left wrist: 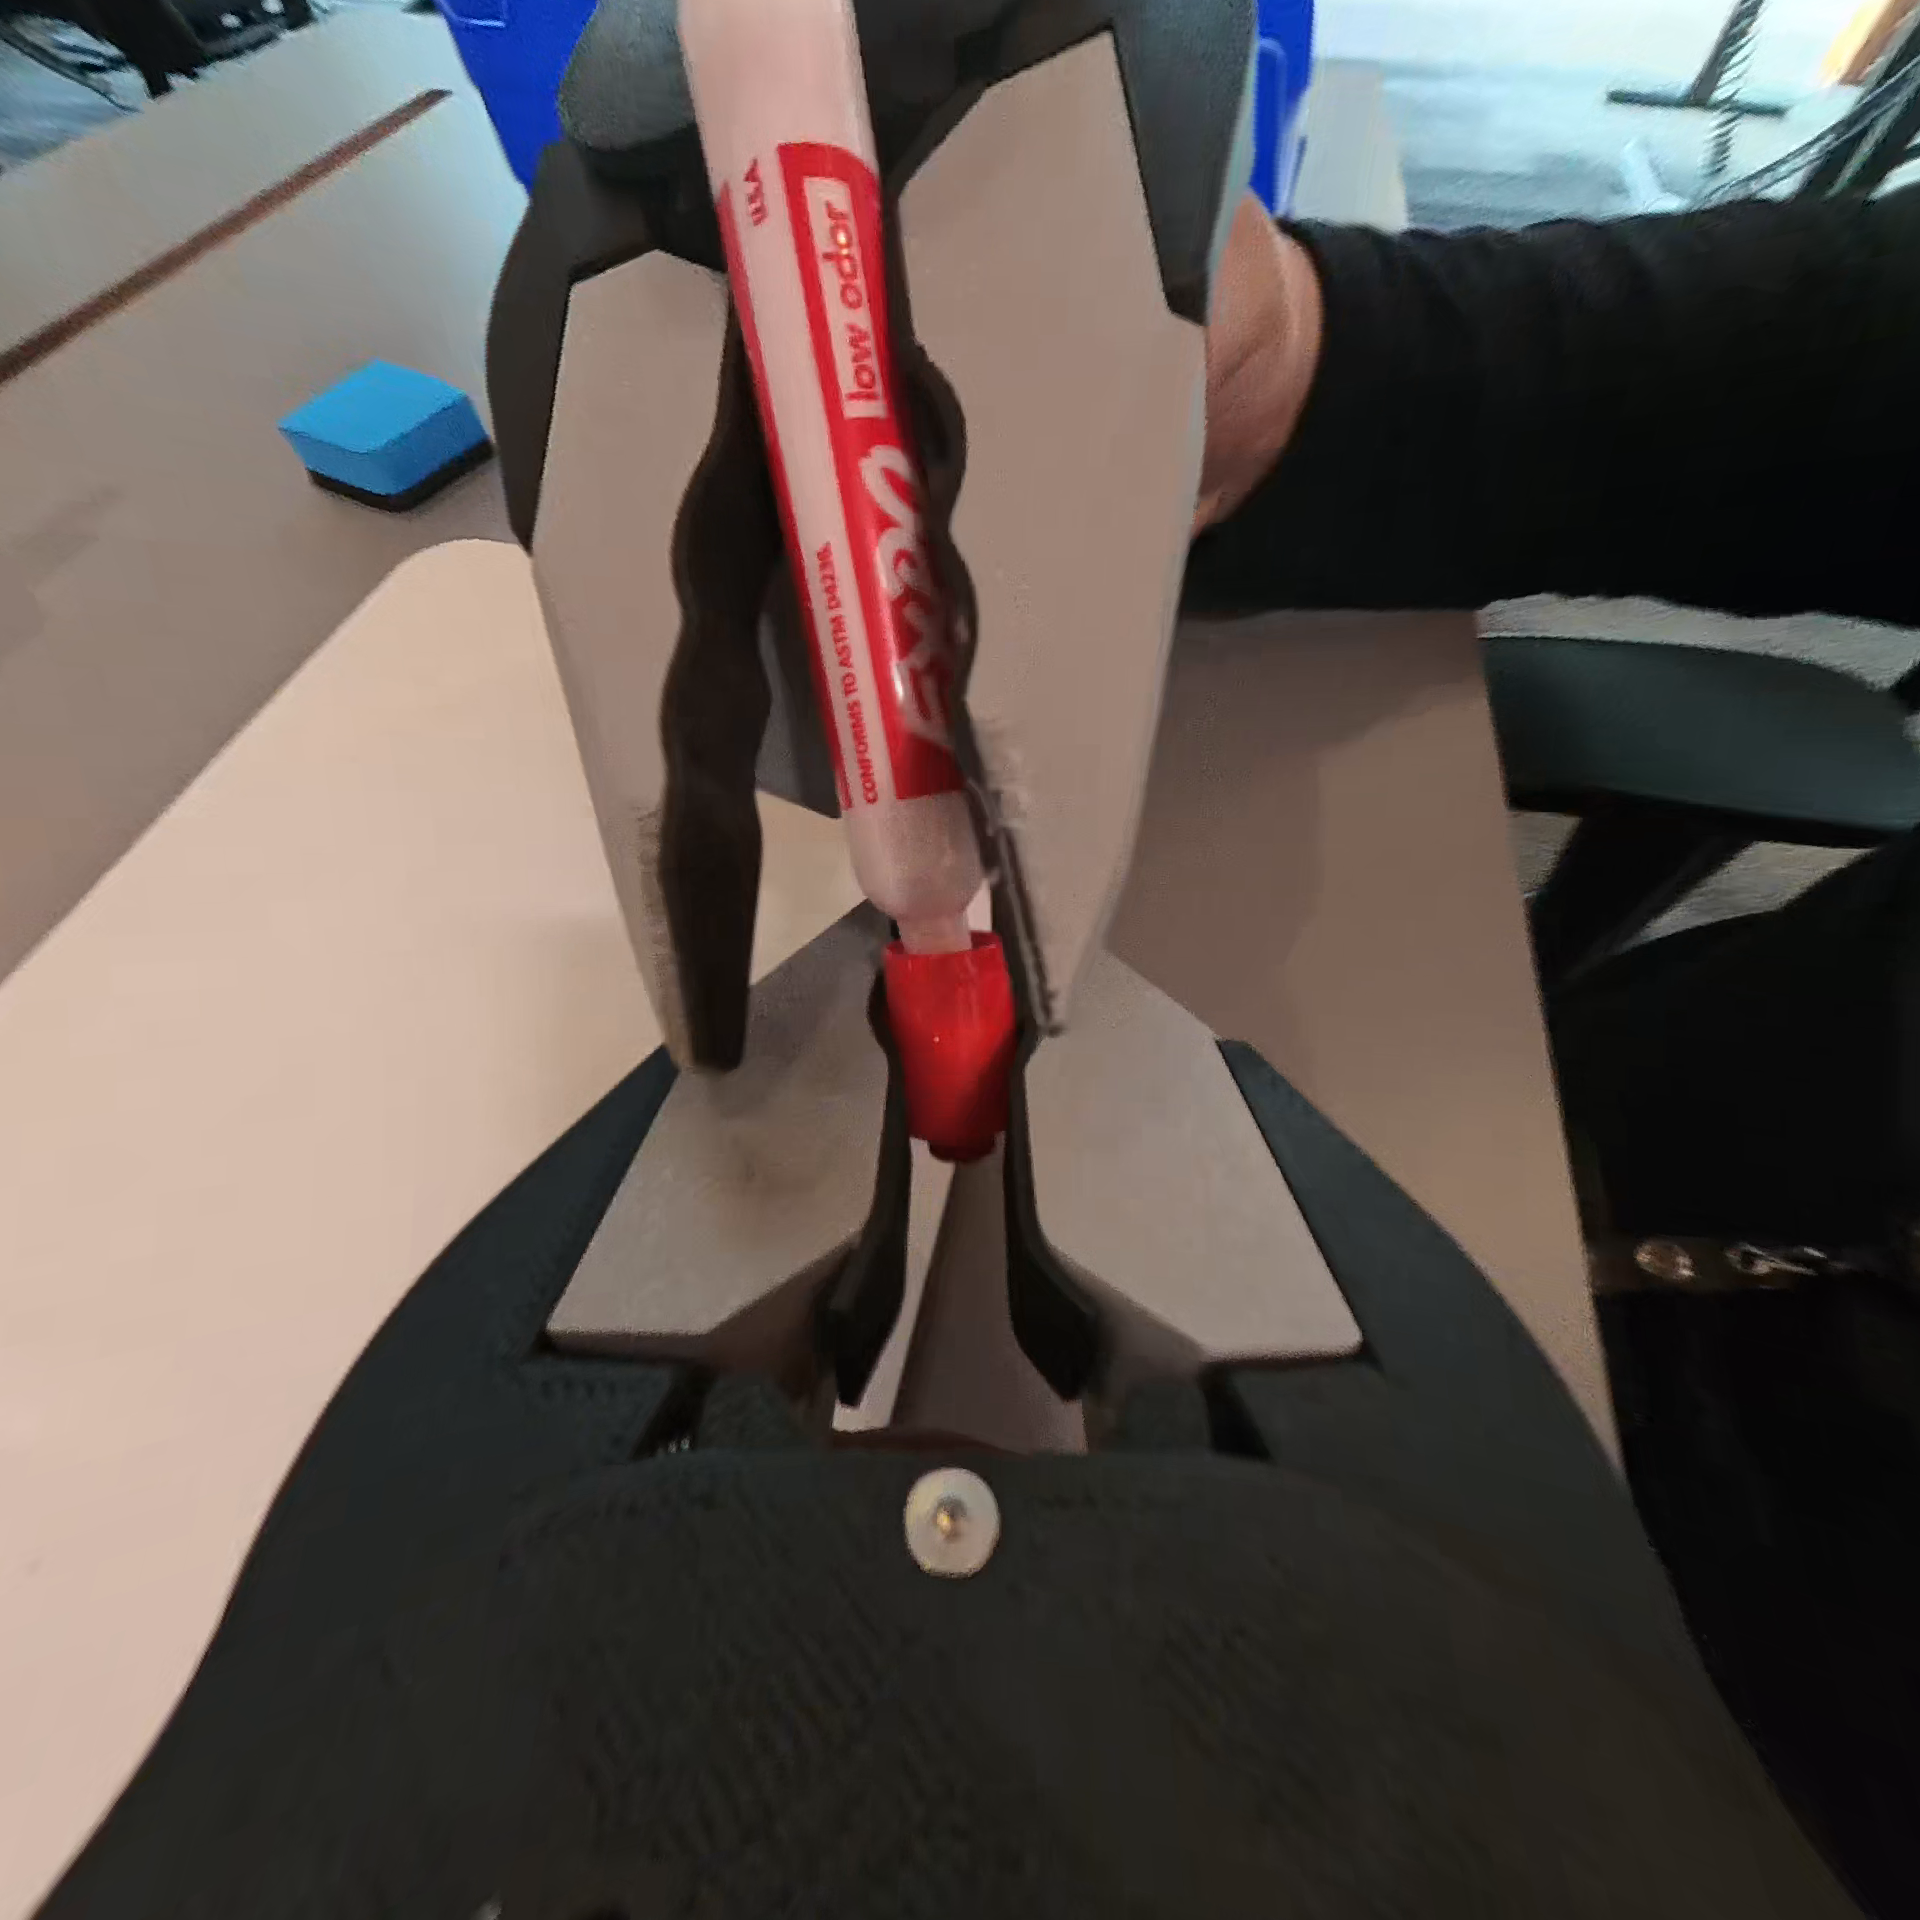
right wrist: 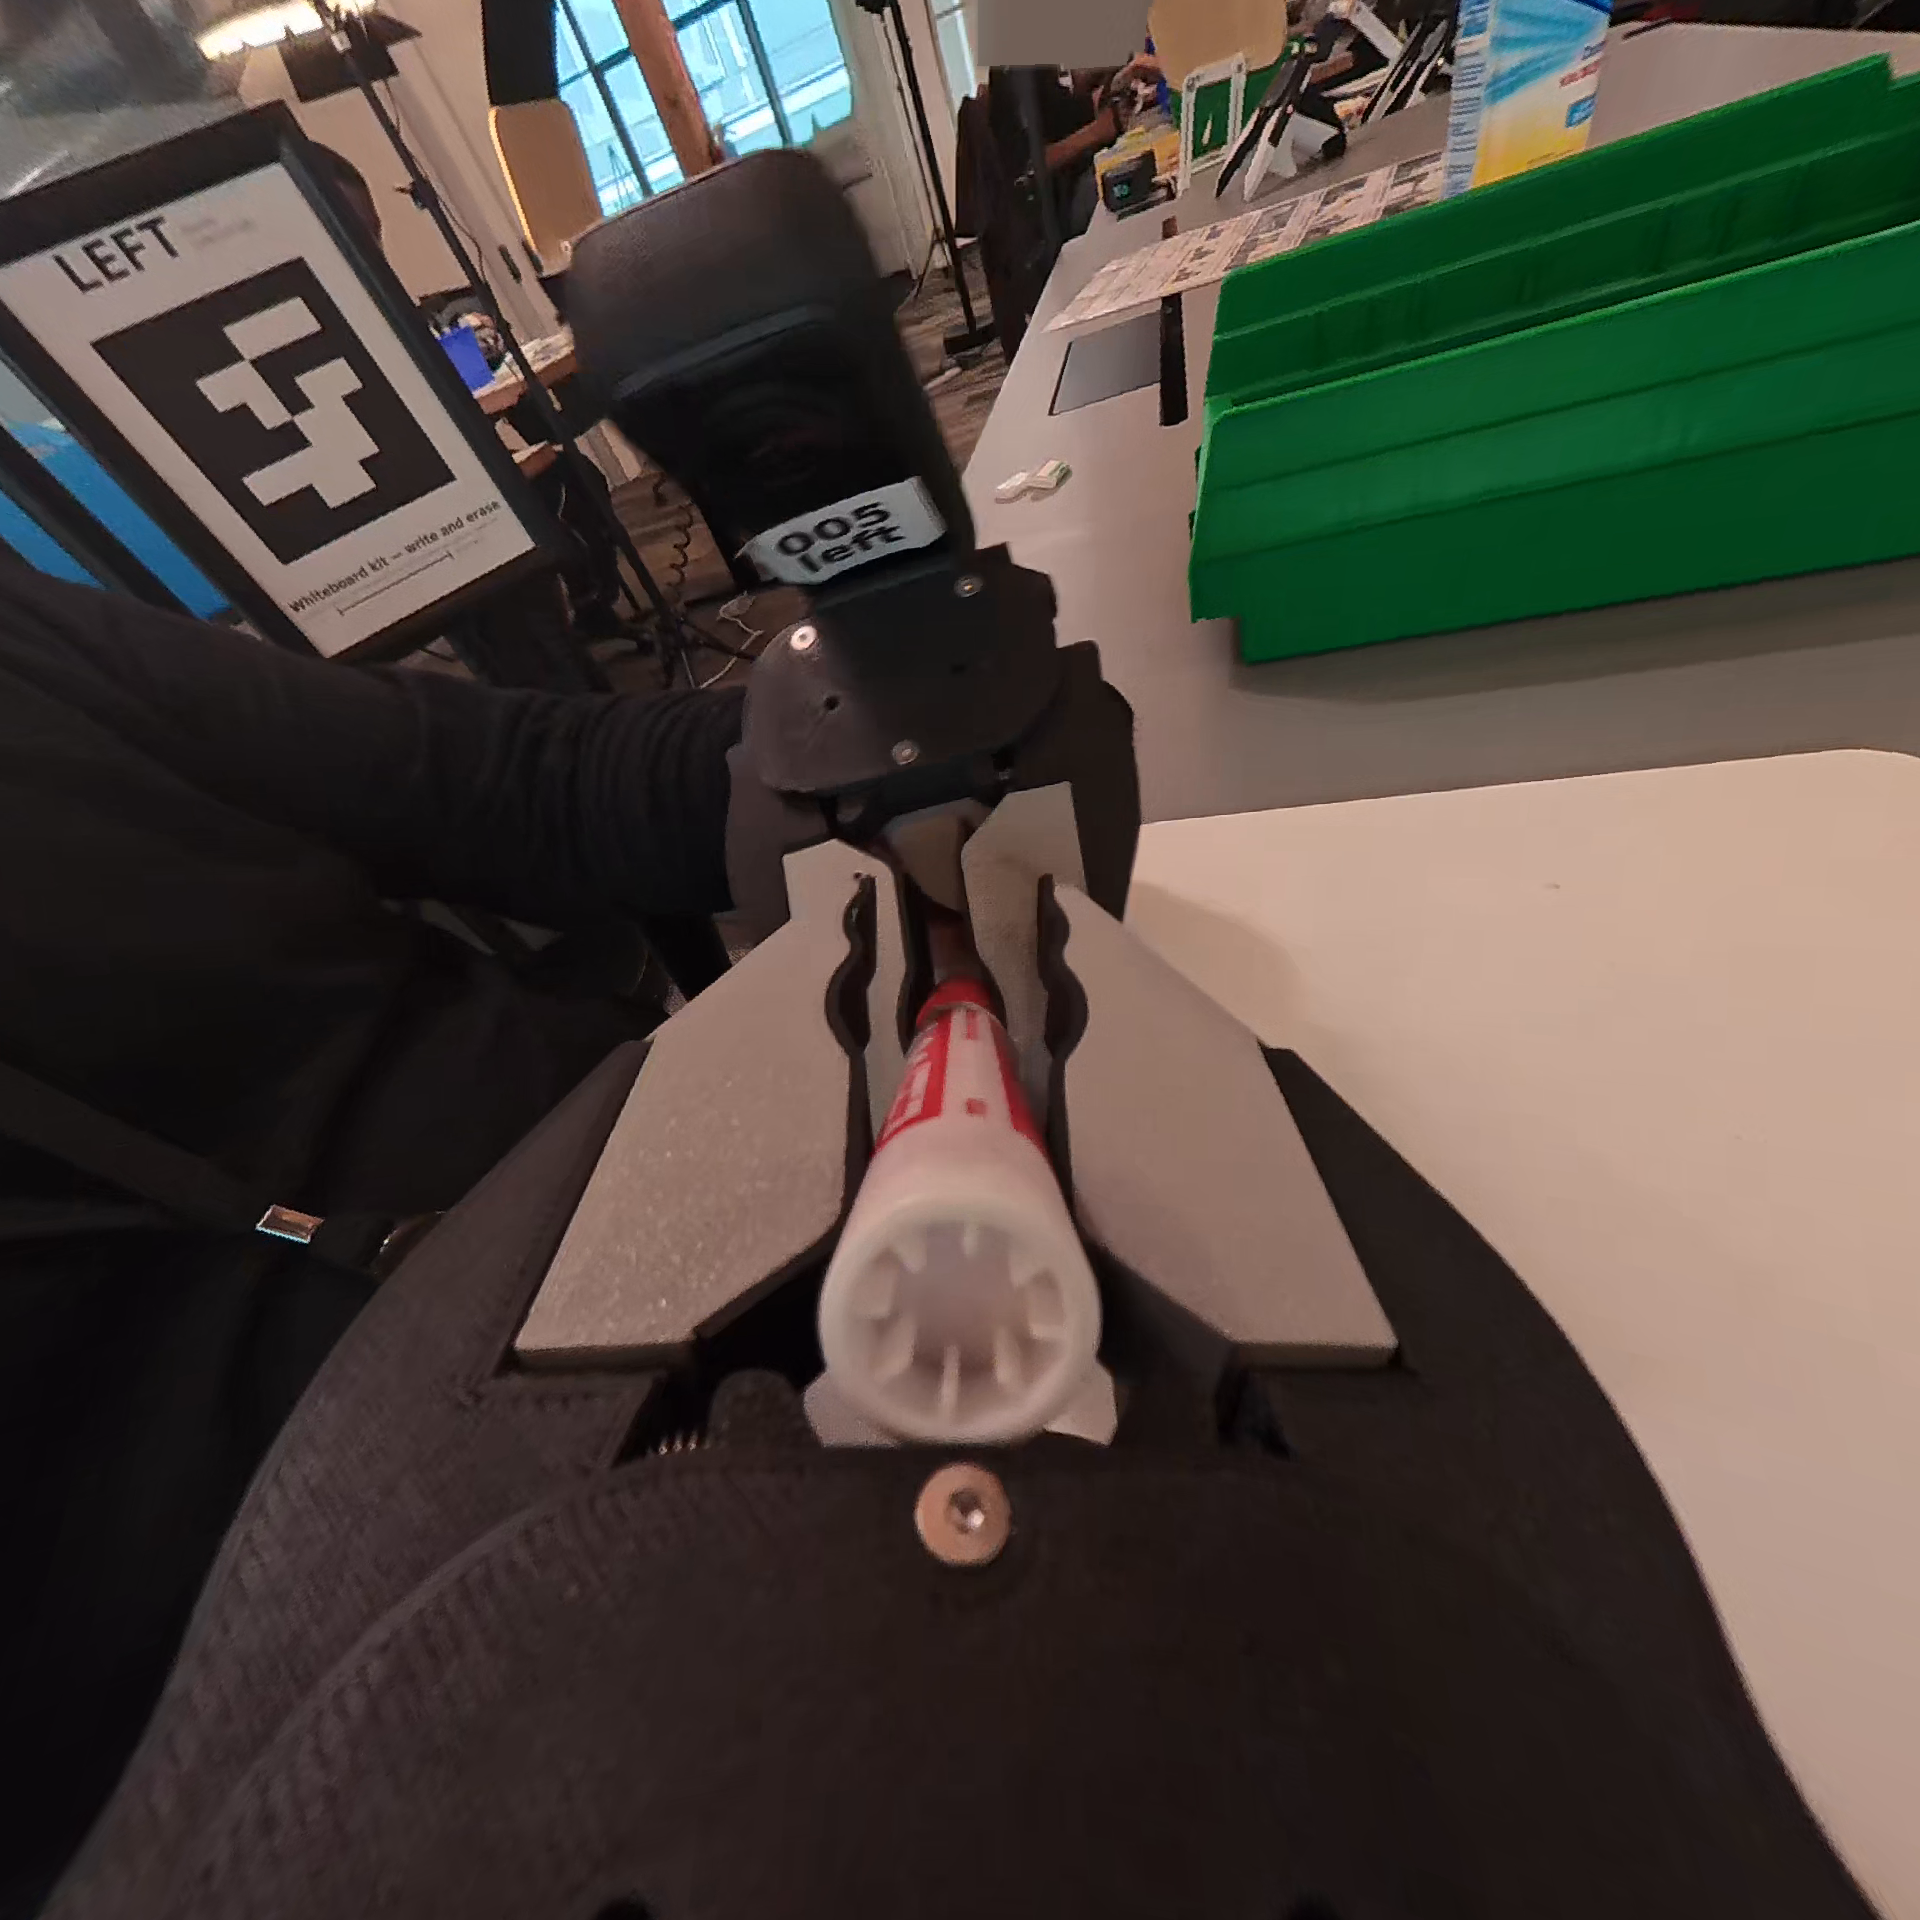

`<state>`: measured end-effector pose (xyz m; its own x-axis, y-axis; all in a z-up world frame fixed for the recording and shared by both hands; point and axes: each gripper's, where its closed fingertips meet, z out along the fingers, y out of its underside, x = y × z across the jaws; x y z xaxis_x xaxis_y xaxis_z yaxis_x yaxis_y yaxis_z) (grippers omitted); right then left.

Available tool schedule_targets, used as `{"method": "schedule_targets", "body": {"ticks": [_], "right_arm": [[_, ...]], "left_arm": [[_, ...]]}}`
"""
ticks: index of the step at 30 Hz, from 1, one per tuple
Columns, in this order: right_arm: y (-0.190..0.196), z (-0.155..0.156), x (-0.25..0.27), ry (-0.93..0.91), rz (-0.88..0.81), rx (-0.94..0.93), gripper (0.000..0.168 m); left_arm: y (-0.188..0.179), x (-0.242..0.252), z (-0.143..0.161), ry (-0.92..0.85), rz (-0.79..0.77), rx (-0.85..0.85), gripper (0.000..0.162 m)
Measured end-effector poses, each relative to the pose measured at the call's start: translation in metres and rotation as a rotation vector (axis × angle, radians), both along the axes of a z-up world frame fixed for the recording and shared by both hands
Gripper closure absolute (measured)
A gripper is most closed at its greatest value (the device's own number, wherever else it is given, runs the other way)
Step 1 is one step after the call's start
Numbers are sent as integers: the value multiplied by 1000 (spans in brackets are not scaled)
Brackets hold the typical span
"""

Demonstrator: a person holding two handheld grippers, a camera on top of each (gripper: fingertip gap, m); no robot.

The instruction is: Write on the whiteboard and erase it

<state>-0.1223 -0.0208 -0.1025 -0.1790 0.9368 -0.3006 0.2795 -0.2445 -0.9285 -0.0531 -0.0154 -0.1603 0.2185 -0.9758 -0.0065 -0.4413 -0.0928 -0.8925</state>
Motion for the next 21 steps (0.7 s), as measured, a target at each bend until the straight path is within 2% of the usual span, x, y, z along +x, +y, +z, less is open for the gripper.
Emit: {"method": "schedule_targets", "body": {"ticks": [5, 10, 16, 21], "right_arm": [[-1, 5, -2, 49, 6, -36, 136], [-3, 7, -3, 60, 17, -41, 137], [-1, 12, -5, 100, 11, -97, 133], [1, 12, -3, 92, -12, -18, 139]], "left_arm": [[13, 2, -3, 80, 99, 202, 151], [17, 0, -1, 74, 121, 217, 152], [26, -2, -1, 117, 181, 320, 152], [25, 0, 6, 81, 191, 341, 152]]}}
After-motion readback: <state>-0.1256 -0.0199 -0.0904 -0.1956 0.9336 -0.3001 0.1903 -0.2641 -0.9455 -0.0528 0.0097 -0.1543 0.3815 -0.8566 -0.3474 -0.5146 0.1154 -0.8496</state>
